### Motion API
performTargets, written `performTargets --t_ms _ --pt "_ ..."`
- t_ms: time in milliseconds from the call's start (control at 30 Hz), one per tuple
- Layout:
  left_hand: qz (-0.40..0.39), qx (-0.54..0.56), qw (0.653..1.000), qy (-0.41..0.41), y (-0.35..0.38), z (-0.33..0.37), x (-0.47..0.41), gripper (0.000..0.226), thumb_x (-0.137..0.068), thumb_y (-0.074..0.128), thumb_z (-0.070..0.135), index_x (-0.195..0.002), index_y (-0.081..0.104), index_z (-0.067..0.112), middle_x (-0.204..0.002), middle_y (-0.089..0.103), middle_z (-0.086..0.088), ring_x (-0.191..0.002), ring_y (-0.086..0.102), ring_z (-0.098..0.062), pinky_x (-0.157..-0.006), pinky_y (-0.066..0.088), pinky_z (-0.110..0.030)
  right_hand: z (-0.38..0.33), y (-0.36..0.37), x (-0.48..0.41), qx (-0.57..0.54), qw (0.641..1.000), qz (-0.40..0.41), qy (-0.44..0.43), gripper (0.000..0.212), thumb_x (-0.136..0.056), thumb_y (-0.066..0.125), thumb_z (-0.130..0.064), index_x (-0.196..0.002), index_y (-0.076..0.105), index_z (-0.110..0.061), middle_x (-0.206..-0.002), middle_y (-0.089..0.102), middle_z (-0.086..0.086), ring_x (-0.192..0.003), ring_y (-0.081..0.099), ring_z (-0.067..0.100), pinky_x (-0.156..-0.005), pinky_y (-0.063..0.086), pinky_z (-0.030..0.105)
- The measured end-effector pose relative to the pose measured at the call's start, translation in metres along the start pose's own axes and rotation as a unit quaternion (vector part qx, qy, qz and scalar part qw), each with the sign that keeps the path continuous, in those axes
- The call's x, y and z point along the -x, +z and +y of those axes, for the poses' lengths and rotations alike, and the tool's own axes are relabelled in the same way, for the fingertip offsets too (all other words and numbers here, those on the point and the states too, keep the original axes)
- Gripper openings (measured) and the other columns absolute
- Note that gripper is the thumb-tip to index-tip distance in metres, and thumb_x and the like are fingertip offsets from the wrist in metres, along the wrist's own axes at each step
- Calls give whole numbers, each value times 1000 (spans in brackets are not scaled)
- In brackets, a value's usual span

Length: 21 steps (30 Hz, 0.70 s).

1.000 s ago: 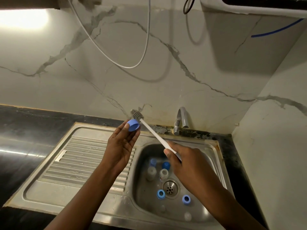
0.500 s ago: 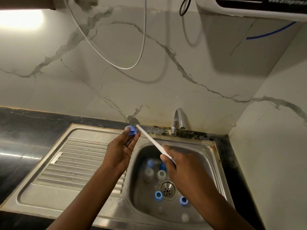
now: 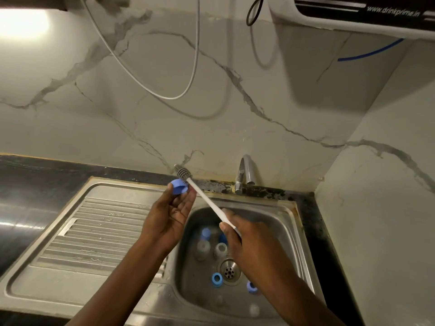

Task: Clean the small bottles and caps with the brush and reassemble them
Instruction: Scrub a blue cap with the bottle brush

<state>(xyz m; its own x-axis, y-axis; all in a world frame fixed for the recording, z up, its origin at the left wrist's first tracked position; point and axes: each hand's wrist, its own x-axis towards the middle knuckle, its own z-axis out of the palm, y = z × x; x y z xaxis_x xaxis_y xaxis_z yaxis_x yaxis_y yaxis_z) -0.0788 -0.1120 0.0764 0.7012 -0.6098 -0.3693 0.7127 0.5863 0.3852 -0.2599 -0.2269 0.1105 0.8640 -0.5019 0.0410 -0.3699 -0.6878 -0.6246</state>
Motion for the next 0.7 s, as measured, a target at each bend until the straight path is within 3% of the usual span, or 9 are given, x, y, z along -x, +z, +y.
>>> performTargets --t_ms 67,167,333,467,567,700 --pt "-12 -20 1000 -19 0 -6 2 48 -104 62 23 -145 55 0 -136 67 -26 -124 69 -33 -106 53 -43 3 -1 -7 8 1000 17 2 47 -108 45 -48 -153 45 -38 -89 68 -10 -73 66 4 -68 57 19" --pt "-17 -19 1000 2 6 -1 1 44 -103 62 22 -140 58 -2 -134 68 -27 -122 70 -34 -105 53 -43 3 -3 -7 6 1000 18 -4 47 -106 47 -49 -152 48 -37 -104 74 -8 -82 69 4 -75 59 19" --pt "-24 3 1000 12 14 17 -1 32 -107 56 23 -124 62 -4 -120 74 -26 -103 78 -31 -95 60 -40 4 -6 4 -29 1000 -2 -7 47 -105 47 -50 -150 49 -39 -78 60 -25 -79 67 -8 -68 54 11" --pt "3 3 1000 21 10 24 -4 35 -108 55 23 -130 63 -3 -117 75 -24 -97 79 -29 -91 62 -38 6 -1 15 -25 1000 -15 2 53 -100 37 -62 -152 41 -49 -72 62 -14 -64 67 3 -57 57 17" --pt "24 -39 997 63 5 26 -8 34 -107 57 20 -133 64 -1 -121 75 -23 -102 78 -27 -90 64 -37 8 0 20 -20 1000 -18 -2 54 -98 34 -67 -149 41 -53 -72 65 -8 -63 68 6 -58 60 29" --pt "21 -90 993 66 8 16 0 28 -108 55 19 -123 67 -1 -114 76 -24 -94 80 -28 -77 67 -34 8 2 13 -12 1000 -13 6 51 -102 37 -61 -152 41 -47 -67 59 -8 -57 63 8 -56 59 23"
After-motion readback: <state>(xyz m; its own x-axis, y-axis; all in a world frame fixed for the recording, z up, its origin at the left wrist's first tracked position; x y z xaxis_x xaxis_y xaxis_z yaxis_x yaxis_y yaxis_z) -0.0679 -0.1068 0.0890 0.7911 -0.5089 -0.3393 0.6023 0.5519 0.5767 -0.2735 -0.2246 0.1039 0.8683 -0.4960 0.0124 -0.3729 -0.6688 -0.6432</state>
